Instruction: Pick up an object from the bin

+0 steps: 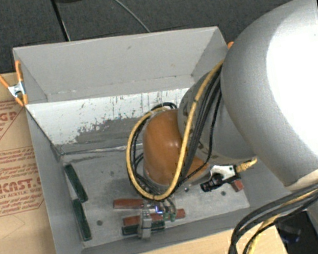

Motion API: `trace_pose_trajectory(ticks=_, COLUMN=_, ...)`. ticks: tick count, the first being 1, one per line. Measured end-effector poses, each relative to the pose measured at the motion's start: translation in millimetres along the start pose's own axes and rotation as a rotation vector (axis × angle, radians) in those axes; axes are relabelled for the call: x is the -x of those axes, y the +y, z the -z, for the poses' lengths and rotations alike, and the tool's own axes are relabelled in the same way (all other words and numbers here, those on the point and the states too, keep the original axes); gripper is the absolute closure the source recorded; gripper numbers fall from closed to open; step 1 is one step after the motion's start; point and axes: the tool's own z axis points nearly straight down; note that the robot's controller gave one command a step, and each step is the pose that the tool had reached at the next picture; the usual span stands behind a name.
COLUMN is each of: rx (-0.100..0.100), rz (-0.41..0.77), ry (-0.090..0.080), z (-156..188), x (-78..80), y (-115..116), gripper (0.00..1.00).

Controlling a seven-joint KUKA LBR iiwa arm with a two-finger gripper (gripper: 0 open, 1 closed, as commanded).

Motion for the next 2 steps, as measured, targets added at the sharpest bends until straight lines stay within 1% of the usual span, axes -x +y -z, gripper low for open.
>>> trace_pose_trajectory(ticks=1, rx=0.003, rz=0.033, ry=0.002, z=2.8, x=1.4, y=-5.3, gripper=1.0)
trace_pose_trajectory(ticks=2, rx=0.003, rz=0.033, ry=0.002, z=2.8, x=1.4, y=-5.3, gripper=1.0)
